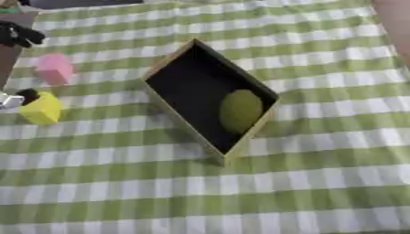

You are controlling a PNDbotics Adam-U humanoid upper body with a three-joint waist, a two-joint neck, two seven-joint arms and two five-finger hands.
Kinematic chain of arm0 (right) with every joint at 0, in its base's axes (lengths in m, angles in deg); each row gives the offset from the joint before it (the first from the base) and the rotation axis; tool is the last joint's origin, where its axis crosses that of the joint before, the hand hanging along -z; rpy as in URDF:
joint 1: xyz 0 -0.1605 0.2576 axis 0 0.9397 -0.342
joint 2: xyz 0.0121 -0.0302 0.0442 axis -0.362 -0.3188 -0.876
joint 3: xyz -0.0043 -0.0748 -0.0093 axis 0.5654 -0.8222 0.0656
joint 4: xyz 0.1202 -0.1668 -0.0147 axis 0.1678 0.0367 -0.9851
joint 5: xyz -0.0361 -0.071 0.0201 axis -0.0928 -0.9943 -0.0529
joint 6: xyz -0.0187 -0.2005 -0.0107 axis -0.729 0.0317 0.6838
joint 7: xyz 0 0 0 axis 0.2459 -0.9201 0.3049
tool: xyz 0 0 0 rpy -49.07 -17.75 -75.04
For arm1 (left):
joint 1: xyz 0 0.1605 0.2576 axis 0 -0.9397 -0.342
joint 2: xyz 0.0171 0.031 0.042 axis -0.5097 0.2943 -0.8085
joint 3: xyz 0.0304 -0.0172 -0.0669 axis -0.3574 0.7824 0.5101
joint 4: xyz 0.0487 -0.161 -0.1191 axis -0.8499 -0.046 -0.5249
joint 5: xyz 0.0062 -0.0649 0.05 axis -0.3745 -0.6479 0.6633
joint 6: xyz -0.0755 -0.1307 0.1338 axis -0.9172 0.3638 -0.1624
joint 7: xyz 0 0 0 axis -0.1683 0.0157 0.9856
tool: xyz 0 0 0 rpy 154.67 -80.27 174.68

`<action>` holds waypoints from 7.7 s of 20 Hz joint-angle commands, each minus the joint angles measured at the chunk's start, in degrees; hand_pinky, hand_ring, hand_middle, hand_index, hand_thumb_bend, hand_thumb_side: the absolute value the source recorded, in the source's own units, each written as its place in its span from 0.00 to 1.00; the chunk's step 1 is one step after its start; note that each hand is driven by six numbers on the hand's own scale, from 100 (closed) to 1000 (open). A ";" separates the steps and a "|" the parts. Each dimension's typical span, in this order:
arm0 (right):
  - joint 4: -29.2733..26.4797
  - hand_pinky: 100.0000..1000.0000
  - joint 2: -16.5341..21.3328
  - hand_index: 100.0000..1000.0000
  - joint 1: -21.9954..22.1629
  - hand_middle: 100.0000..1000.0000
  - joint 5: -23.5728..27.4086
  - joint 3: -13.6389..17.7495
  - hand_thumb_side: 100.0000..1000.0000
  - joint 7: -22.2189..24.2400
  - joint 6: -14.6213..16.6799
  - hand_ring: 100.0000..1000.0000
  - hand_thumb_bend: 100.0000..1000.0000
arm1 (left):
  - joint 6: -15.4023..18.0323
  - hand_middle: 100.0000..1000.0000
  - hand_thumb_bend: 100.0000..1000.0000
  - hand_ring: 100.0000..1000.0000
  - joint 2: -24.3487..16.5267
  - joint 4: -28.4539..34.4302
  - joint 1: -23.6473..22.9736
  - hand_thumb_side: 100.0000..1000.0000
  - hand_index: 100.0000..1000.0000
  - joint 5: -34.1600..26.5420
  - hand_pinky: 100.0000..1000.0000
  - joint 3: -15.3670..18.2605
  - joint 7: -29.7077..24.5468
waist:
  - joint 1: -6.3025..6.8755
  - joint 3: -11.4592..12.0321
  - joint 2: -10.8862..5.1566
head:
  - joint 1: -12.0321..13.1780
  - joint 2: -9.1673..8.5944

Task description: Pick up objects on the table and place them in the box.

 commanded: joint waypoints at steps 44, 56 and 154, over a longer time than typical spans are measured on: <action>-0.56 0.91 -1.75 0.86 -1.94 0.50 -1.63 -0.46 0.58 2.31 -1.24 1.00 0.00 | 2.27 0.81 0.41 0.87 2.61 -19.32 4.63 0.00 0.92 11.67 0.88 -0.97 -2.39 | -0.40 -1.65 2.97 | 1.80 -3.19; -0.56 0.91 -2.02 0.86 -2.38 0.50 -1.57 -0.47 0.58 2.54 -1.88 1.00 0.00 | 2.43 0.65 0.22 0.78 4.08 -21.23 6.07 0.00 0.80 12.60 0.82 -1.41 -4.19 | 0.13 -2.20 3.54 | 2.13 -3.66; -0.56 0.92 -2.23 0.86 -2.23 0.48 -1.67 -0.36 0.58 2.95 -2.51 1.00 0.00 | 5.77 0.82 0.43 0.91 4.15 -27.33 20.99 0.00 0.93 14.13 0.90 2.12 -5.69 | 1.26 -4.65 4.11 | 4.61 -4.62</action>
